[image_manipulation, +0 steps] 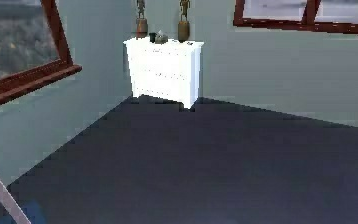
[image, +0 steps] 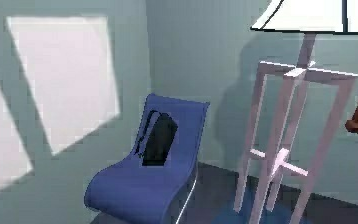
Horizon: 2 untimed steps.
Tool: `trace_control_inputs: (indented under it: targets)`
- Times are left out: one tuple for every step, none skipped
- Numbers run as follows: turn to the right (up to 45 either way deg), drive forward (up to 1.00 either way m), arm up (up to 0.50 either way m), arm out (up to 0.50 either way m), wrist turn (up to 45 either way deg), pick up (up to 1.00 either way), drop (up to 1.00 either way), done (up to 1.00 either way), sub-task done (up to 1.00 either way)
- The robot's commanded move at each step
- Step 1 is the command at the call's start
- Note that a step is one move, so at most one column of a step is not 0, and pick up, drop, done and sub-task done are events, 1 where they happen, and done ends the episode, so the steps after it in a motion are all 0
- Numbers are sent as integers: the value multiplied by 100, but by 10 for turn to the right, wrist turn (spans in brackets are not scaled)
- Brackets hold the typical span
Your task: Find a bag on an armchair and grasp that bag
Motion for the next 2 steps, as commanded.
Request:
trace_control_inputs:
  targets:
    - [330,0,0,0,0,0,0,0,0]
    - [0,25,0,0,0,0,0,0,0]
